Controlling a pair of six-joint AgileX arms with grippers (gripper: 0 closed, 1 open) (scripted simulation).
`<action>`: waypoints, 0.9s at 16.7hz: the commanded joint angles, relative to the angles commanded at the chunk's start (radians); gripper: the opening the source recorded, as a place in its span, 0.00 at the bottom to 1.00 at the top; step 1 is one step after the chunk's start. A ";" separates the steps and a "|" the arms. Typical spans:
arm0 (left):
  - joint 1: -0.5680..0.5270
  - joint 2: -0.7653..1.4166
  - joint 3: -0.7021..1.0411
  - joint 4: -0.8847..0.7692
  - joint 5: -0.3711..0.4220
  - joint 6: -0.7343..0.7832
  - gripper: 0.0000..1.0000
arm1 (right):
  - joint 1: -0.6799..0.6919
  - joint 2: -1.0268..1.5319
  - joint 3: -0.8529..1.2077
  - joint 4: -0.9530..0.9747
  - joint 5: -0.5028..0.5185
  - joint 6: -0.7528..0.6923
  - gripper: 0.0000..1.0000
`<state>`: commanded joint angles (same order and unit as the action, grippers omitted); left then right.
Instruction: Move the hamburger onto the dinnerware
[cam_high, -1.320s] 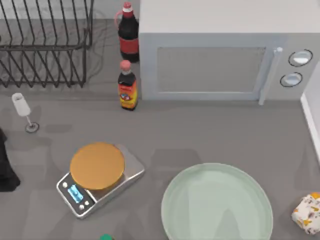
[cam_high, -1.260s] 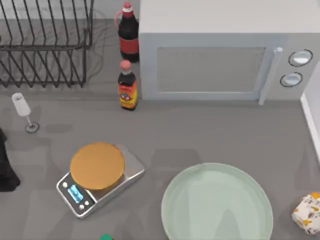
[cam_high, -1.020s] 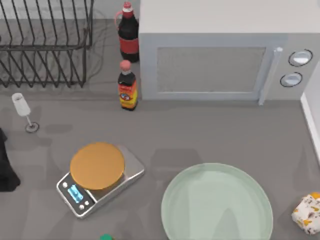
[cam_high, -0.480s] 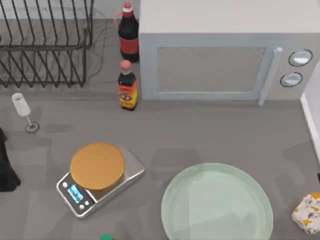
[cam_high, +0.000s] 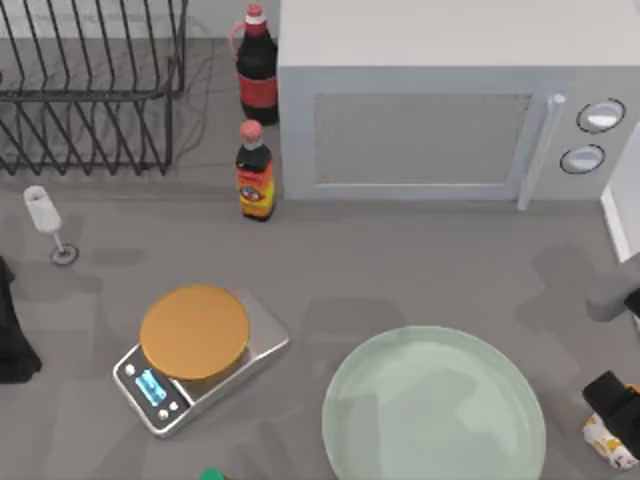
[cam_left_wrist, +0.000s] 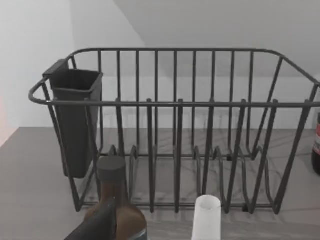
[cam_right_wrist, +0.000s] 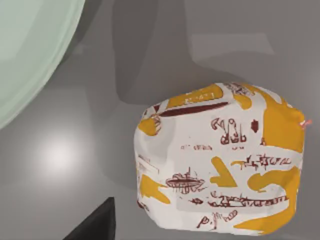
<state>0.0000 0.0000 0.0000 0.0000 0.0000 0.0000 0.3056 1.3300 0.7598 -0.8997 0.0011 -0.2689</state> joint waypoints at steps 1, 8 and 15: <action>0.000 0.000 0.000 0.000 0.000 0.000 1.00 | 0.009 0.038 0.025 -0.026 0.001 -0.008 1.00; 0.000 0.000 0.000 0.000 0.000 0.000 1.00 | 0.020 0.099 0.066 -0.067 0.002 -0.022 1.00; 0.000 0.000 0.000 0.000 0.000 0.000 1.00 | 0.025 0.211 -0.042 0.159 0.002 -0.020 1.00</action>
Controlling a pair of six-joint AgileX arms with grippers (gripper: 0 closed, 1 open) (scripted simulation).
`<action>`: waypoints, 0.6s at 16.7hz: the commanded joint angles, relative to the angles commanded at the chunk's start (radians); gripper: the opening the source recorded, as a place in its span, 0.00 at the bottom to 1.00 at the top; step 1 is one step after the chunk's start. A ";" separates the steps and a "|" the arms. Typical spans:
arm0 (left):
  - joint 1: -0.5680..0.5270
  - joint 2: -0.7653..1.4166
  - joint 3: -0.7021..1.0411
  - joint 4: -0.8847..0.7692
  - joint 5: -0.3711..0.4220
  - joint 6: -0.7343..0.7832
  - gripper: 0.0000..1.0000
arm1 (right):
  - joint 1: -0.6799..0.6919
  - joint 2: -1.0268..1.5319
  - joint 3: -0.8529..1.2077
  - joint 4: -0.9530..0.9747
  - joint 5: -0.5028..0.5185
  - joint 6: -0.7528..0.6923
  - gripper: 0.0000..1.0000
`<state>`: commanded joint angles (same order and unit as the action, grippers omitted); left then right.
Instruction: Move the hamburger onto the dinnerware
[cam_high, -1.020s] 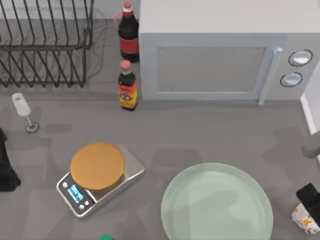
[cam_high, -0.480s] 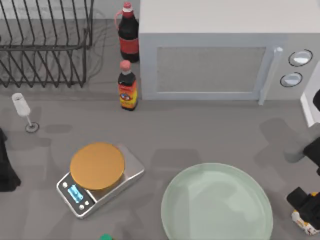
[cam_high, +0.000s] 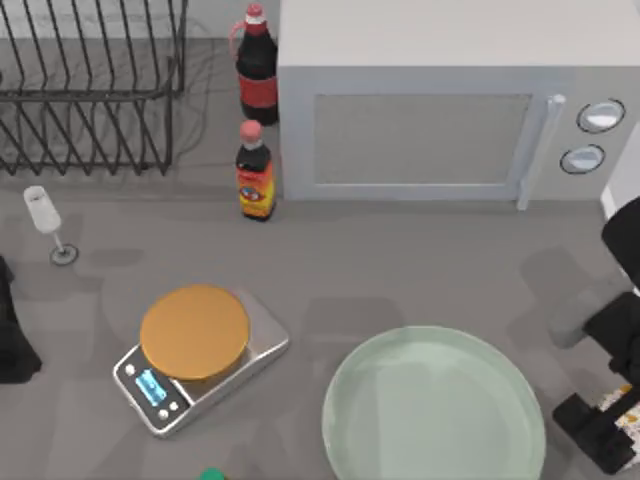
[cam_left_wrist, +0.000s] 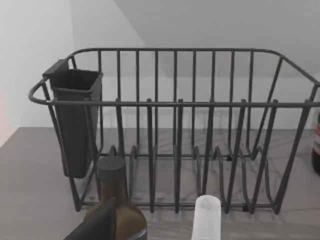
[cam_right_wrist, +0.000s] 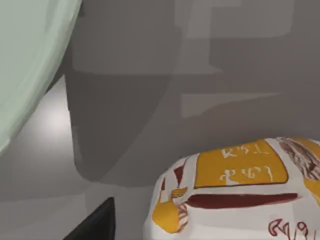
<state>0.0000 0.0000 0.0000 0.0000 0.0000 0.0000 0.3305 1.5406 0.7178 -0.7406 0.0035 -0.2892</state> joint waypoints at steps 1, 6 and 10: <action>0.000 0.000 0.000 0.000 0.000 0.000 1.00 | 0.000 0.024 -0.024 0.052 0.000 0.001 1.00; 0.000 0.000 0.000 0.000 0.000 0.000 1.00 | 0.002 0.085 -0.080 0.155 0.000 0.002 1.00; 0.000 0.000 0.000 0.000 0.000 0.000 1.00 | 0.002 0.085 -0.080 0.155 0.000 0.002 0.92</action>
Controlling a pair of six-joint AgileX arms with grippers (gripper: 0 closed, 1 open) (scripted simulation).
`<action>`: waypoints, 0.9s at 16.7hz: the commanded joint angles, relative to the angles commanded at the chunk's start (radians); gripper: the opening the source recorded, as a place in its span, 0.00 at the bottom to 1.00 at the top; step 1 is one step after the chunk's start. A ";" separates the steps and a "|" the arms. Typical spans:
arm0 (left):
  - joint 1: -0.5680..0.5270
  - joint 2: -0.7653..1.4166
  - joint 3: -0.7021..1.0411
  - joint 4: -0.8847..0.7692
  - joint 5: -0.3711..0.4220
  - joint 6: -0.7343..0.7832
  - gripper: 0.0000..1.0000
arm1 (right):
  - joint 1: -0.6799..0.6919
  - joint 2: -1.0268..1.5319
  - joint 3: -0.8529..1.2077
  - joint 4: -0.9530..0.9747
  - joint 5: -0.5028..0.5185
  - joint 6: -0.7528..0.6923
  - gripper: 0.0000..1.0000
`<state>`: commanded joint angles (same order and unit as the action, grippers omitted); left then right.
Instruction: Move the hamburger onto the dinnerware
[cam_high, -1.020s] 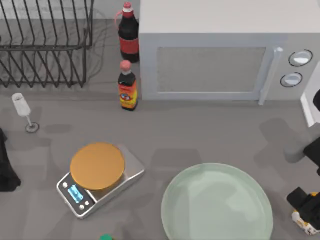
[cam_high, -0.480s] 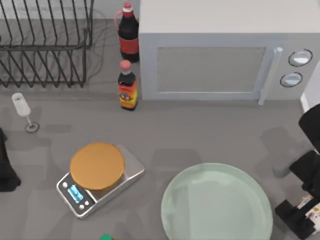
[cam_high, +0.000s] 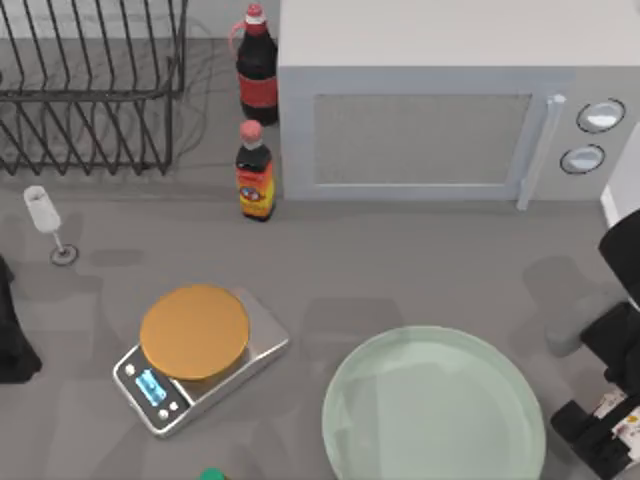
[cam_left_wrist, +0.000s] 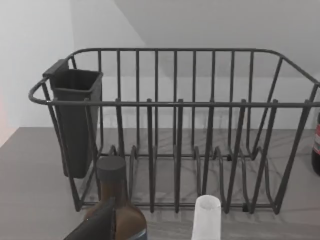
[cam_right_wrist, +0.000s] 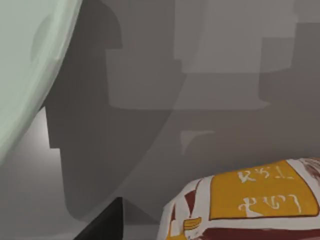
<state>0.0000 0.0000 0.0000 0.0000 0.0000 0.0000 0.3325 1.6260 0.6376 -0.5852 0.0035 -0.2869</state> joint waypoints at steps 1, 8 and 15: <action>0.000 0.000 0.000 0.000 0.000 0.000 1.00 | 0.000 0.000 0.000 0.000 0.000 0.000 0.85; 0.000 0.000 0.000 0.000 0.000 0.000 1.00 | 0.000 0.000 0.000 0.000 0.000 0.000 0.32; 0.000 0.000 0.000 0.000 0.000 0.000 1.00 | 0.000 0.000 0.000 0.000 0.000 0.000 0.00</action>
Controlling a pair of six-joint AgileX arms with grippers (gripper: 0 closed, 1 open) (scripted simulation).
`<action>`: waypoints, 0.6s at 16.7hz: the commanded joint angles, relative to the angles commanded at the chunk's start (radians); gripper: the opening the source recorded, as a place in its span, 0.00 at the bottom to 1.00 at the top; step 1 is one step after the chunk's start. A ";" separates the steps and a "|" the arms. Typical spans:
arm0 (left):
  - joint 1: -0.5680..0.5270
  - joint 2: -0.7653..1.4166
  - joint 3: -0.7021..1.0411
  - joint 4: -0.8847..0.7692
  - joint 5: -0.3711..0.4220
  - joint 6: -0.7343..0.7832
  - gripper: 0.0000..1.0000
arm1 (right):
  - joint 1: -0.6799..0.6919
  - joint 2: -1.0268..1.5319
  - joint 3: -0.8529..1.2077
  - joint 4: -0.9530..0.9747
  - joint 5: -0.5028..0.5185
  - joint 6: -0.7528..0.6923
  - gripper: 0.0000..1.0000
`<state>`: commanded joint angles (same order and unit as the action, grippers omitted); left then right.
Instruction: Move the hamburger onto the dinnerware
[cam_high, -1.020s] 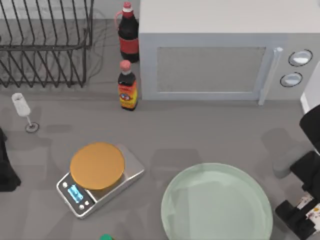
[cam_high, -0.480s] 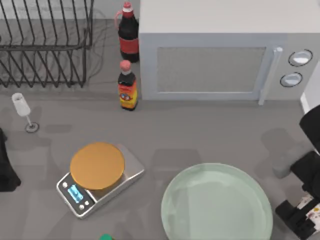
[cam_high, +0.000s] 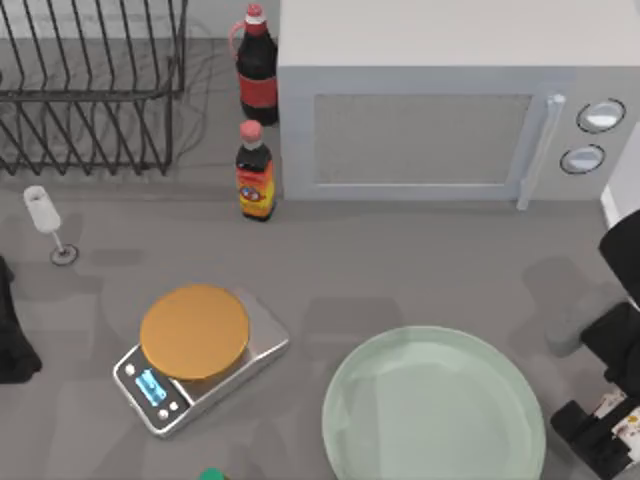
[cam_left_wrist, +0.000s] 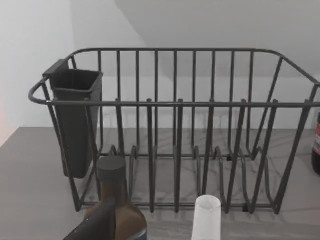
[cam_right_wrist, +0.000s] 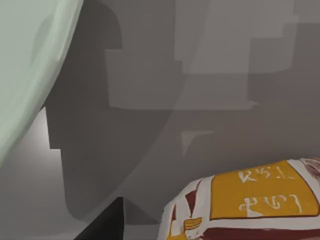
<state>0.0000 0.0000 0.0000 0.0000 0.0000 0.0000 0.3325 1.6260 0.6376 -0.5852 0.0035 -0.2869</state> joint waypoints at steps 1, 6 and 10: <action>0.000 0.000 0.000 0.000 0.000 0.000 1.00 | 0.000 0.000 0.000 0.000 0.000 0.000 0.00; 0.000 0.000 0.000 0.000 0.000 0.000 1.00 | -0.003 -0.074 0.038 -0.079 -0.013 -0.002 0.00; 0.000 0.000 0.000 0.000 0.000 0.000 1.00 | -0.002 -0.100 0.097 -0.153 -0.013 -0.005 0.00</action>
<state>0.0000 0.0000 0.0000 0.0000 0.0000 0.0000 0.3305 1.5259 0.7345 -0.7386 -0.0092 -0.2921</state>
